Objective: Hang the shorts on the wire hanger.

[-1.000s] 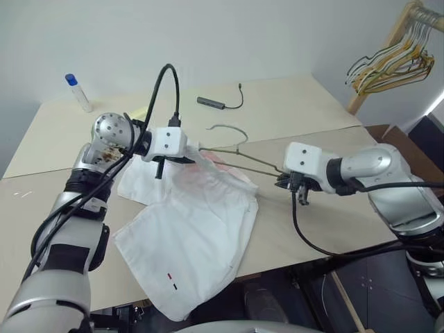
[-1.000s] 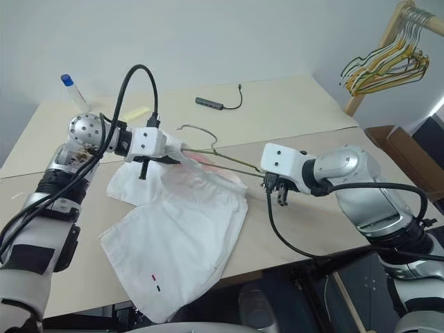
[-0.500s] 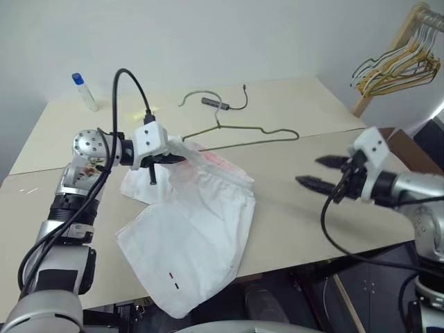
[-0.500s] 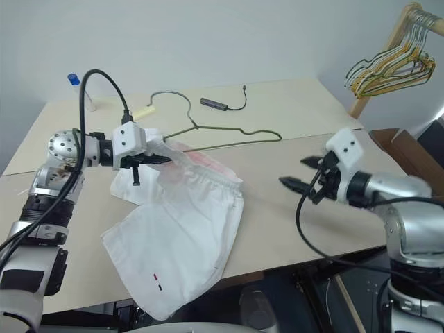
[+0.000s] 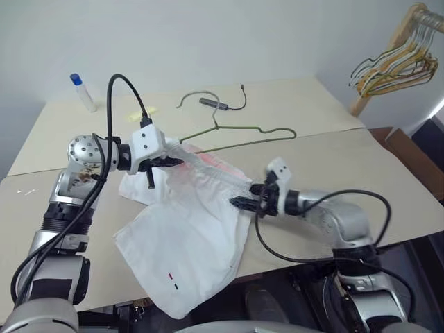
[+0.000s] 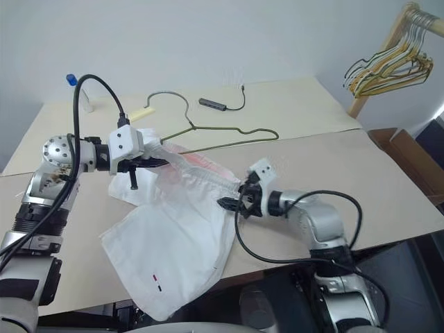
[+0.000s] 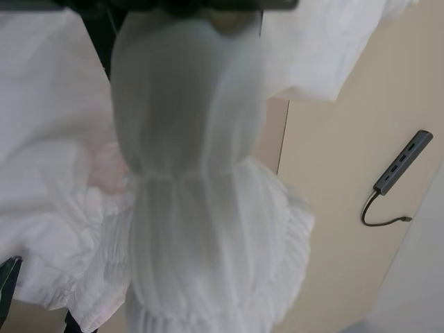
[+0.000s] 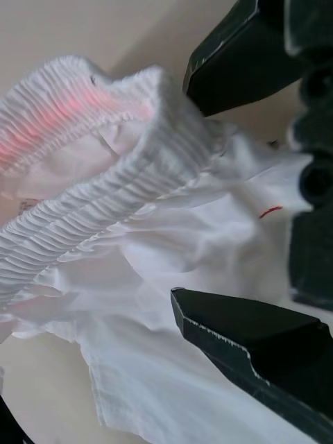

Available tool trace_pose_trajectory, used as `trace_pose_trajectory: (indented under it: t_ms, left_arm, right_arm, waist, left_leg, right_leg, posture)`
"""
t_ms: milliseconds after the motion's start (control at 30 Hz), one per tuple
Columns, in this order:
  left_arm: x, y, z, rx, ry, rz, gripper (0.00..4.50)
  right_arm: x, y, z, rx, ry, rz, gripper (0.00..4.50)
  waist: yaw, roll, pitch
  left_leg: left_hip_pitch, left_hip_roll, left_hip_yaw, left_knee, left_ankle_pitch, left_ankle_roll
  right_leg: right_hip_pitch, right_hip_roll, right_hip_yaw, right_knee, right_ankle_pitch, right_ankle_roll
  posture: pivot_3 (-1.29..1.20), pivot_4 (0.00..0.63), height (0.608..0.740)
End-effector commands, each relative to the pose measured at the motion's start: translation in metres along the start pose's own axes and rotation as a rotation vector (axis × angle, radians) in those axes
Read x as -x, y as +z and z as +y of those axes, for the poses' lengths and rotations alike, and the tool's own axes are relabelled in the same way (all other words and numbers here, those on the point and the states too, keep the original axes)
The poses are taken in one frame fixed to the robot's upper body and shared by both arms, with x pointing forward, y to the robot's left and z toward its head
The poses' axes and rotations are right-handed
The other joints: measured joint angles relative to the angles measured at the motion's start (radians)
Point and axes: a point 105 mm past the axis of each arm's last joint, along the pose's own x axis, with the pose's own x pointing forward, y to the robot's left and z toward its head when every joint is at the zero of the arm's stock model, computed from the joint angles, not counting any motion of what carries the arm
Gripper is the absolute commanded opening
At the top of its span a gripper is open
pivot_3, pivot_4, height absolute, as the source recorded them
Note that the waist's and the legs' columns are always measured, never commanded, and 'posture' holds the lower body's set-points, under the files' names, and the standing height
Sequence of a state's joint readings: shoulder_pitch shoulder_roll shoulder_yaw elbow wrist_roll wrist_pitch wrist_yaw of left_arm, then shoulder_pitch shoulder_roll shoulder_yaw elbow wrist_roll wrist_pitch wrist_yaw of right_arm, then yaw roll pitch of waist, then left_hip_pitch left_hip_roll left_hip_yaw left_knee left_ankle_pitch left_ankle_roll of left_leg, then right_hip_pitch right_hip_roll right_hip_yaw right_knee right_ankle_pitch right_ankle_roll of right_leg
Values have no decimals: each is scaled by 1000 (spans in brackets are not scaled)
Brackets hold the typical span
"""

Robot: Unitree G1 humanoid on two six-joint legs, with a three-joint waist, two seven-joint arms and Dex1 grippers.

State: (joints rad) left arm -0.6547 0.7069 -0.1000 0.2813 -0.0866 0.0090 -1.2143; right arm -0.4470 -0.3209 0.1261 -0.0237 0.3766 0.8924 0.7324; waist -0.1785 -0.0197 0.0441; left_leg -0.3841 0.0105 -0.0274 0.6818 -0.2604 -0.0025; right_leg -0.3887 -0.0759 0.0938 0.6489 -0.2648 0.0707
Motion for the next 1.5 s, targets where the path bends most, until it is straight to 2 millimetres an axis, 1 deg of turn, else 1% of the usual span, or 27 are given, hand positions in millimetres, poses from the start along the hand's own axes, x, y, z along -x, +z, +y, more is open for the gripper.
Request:
trace_pose_trajectory:
  t_ms: [33, 100, 133, 167, 200, 267, 300, 333, 400, 433, 500, 533, 633, 767, 833, 967, 1100, 1267, 1500]
  left_arm:
    - [9, 13, 9, -32, 42, -31, 0]
    - [10, 13, 9, -29, 46, -29, 0]
    - [11, 12, 9, -27, 47, -26, 0]
    - [12, 11, 8, -26, 48, -23, 0]
    - [12, 10, 8, -25, 49, -21, 0]
    - [14, 9, 8, -17, 51, -18, 0]
    - [15, 8, 7, -10, 49, -19, 0]
    - [18, 6, 4, 0, 40, -18, 0]
    - [26, 2, -2, 15, 12, -9, 0]
    - [31, -3, -6, 8, -7, 15, 0]
    - [39, -9, -10, -9, -38, 54, 0]
    - [43, -12, -14, -15, -63, 73, 0]
    - [46, -20, -17, -33, -91, 125, 0]
    - [42, -27, -9, -51, -51, 162, 0]
    - [41, -24, -11, -39, -75, 141, 0]
    - [41, -34, -12, -48, -58, 194, 0]
    - [42, -27, -11, -4, -44, 125, 0]
    - [42, -26, -11, 19, -19, 81, 0]
    - [41, -32, -11, 19, 4, 126, 0]
  right_arm:
    - [-1, 17, -2, 5, 5, -68, 3222]
    - [3, 21, 0, -5, 23, -97, 2552]
    - [5, 22, -1, -8, 18, -107, 2130]
    - [7, 21, -2, -14, 12, -113, 1725]
    - [9, 20, -2, -15, 5, -114, 1469]
    - [13, 19, -3, -14, -8, -125, 679]
    - [17, 20, -4, -13, -18, -138, 343]
    - [23, 23, -9, -12, -51, -158, 28]
    - [39, 25, -22, -8, -115, -166, 28]
    - [49, 26, -29, -11, -137, -170, 28]
    - [64, 28, -38, -14, -159, -177, 28]
    - [75, 31, -43, -1, -173, -176, 28]
    - [93, 40, -51, 36, -191, -168, 28]
    - [101, 46, -50, 83, -180, -146, 28]
    - [103, 47, -52, 95, -183, -132, 28]
    - [108, 47, -55, 122, -192, -111, 28]
    - [111, 45, -54, 130, -189, -101, 28]
    - [110, 42, -53, 141, -182, -89, 28]
    - [111, 45, -53, 156, -177, -89, 28]
  waist:
    - [5, 0, 0]
    - [4, 0, 0]
    - [4, 0, 0]
    - [3, 0, 0]
    - [2, 0, 0]
    - [2, 0, 0]
    - [1, 0, 0]
    - [1, 0, 0]
    - [-3, 0, 0]
    - [-4, 0, 0]
    - [-3, 0, 0]
    - [-2, 0, 0]
    - [-1, 0, 0]
    - [-1, 0, 0]
    - [-2, 0, 0]
    - [-3, 0, 0]
    - [-2, 0, 0]
    - [-2, 0, 0]
    - [0, 0, 0]
  left_leg:
    - [0, 0, 0, 0, 0, 0]
    - [0, 0, 0, 0, 0, 0]
    - [0, 0, 0, 0, 0, 0]
    - [0, 0, 0, 0, 0, 0]
    - [0, 0, 0, 0, 0, 0]
    - [0, 0, -1, 0, 0, 0]
    - [0, 0, -1, 0, 0, 0]
    - [0, 0, -1, 0, 0, 0]
    - [0, 0, -1, 0, 0, 0]
    - [0, 0, 0, 0, 0, 0]
    - [0, 0, 0, 0, 0, 0]
    - [0, 0, 0, 0, 0, 0]
    - [0, 1, 0, 0, 0, 0]
    - [1, 1, 1, 0, 0, 0]
    - [0, 0, 1, 0, 0, 0]
    - [0, 0, 1, 0, 0, 0]
    - [0, 1, 1, 0, 0, 0]
    - [0, 1, 1, 0, 0, 0]
    - [0, 1, 1, 0, 0, 0]
  right_leg:
    - [0, 0, 0, 0, 0, 0]
    - [0, 0, 0, 0, 0, 0]
    - [0, 0, 0, 0, 0, 0]
    - [0, 0, 0, 0, 0, 0]
    - [0, 0, 0, 0, 0, 0]
    - [0, 0, 0, 1, 0, 0]
    - [0, 0, 0, 1, 0, 0]
    - [0, 0, 0, 1, 0, 0]
    - [0, 0, 0, 1, 0, 0]
    - [0, 0, 0, 0, 0, 0]
    - [0, 0, 0, 0, 0, 0]
    - [0, 0, 0, 0, 0, 0]
    - [0, 1, 0, 0, 0, 0]
    - [1, 1, 0, -1, 0, 0]
    - [1, 1, 0, -1, 0, 0]
    - [0, 0, 0, -1, 0, 0]
    - [0, 1, 0, -1, 0, 0]
    - [0, 1, 0, -1, 0, 0]
    - [0, 1, 0, -1, 0, 0]
  posture:
    - [-109, 0, 740]
    - [-107, 0, 740]
    - [-107, 0, 740]
    - [-107, 0, 740]
    - [-107, 0, 740]
    - [-118, 0, 740]
    - [-119, 0, 740]
    - [-121, 0, 740]
    - [-123, 0, 740]
    - [-130, 0, 740]
    - [-131, 0, 740]
    - [-133, 0, 740]
    - [-137, 0, 740]
    - [-140, 0, 740]
    - [-145, 0, 740]
    - [-144, 0, 740]
    - [-139, 0, 740]
    - [-137, 0, 740]
    - [-133, 0, 740]
